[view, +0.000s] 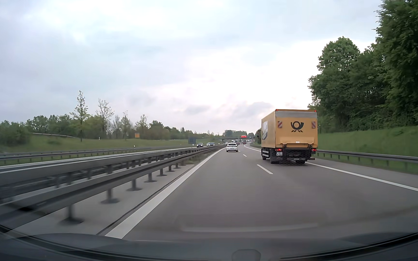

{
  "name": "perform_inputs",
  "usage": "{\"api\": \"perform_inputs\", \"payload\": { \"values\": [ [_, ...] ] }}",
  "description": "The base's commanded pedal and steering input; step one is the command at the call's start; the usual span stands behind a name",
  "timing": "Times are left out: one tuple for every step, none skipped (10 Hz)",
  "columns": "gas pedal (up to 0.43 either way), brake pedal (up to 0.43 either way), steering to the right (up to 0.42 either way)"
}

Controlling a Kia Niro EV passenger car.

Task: Follow the waypoints while adhering to traffic rules and regulations

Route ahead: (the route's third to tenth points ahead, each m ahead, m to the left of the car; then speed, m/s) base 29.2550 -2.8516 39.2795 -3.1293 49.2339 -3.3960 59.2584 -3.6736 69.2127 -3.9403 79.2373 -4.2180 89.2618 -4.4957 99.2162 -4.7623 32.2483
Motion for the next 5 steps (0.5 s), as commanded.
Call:
{"api": "perform_inputs", "payload": {
  "values": [
    [0.157, 0.0, 0.002],
    [0.157, 0.0, 0.002],
    [0.157, 0.0, 0.002],
    [0.157, 0.0, 0.002],
    [0.157, 0.0, 0.002]
  ]
}}
